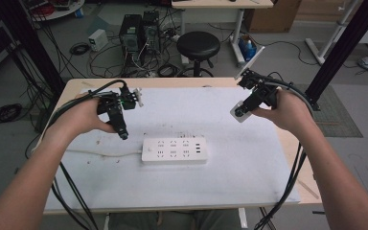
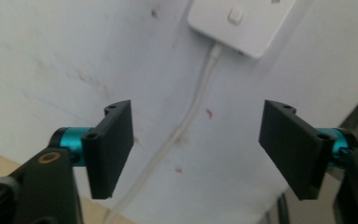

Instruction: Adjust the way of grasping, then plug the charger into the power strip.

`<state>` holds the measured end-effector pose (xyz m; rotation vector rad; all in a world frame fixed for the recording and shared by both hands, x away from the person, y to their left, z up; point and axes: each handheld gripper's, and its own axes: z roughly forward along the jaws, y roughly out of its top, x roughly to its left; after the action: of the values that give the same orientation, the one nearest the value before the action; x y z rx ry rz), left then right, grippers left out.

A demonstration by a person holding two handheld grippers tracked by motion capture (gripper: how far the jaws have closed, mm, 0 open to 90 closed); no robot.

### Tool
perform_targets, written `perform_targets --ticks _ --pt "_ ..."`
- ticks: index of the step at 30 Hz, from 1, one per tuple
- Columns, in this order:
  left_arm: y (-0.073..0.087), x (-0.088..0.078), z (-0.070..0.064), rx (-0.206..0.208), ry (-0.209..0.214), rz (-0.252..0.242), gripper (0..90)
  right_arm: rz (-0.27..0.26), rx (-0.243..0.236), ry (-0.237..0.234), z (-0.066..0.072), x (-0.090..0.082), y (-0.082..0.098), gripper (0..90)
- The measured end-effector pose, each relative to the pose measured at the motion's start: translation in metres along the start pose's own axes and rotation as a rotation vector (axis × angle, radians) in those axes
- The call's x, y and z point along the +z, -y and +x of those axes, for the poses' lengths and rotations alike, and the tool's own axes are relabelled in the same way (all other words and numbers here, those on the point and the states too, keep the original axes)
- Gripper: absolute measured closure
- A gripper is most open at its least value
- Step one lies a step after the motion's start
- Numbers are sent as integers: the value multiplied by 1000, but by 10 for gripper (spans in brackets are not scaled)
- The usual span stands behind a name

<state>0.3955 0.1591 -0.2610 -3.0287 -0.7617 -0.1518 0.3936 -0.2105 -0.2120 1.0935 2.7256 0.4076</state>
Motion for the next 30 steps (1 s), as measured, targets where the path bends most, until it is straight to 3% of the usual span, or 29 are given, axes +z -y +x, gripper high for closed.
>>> perform_targets --ticks 4,7,9,11,12,14,15,17,19,22,23,25,27,30 --pt "8 0 4 -25 -8 -1 252 18 -44 12 1 1 -2 622" --pt "14 -3 3 -27 -6 -33 240 22 -59 12 4 1 -5 622" --pt "17 -5 2 -22 -10 -52 240 26 -99 8 9 5 -9 621" --pt "19 -8 3 -23 -16 -75 240 28 -110 13 10 7 -11 621" --pt "22 -10 4 -29 -16 -95 239 31 -143 6 14 11 -15 622" --pt "24 -10 4 -38 -18 -104 223 32 -148 6 16 14 -18 621" --pt "26 -10 4 -42 -19 -108 223 40 -190 -2 21 20 -24 622" --pt "30 -9 4 -40 -23 -104 223 47 -202 -3 25 24 -27 622" --pt "36 -7 2 -52 -23 -109 223 47 -284 -19 37 38 -38 622" --pt "46 -3 0 -56 -11 -115 223 59 -326 -30 46 47 -46 622" --pt "50 -1 0 -61 -13 -113 223 70 -370 -42 57 61 -54 621" --pt "55 2 -1 -82 -15 -127 223 75 -389 -49 60 66 -57 622" --pt "63 6 -1 -89 -17 -122 223 94 -463 -65 76 88 -66 622" --pt "66 9 -1 -93 -19 -116 223 118 -487 -61 85 99 -70 622"
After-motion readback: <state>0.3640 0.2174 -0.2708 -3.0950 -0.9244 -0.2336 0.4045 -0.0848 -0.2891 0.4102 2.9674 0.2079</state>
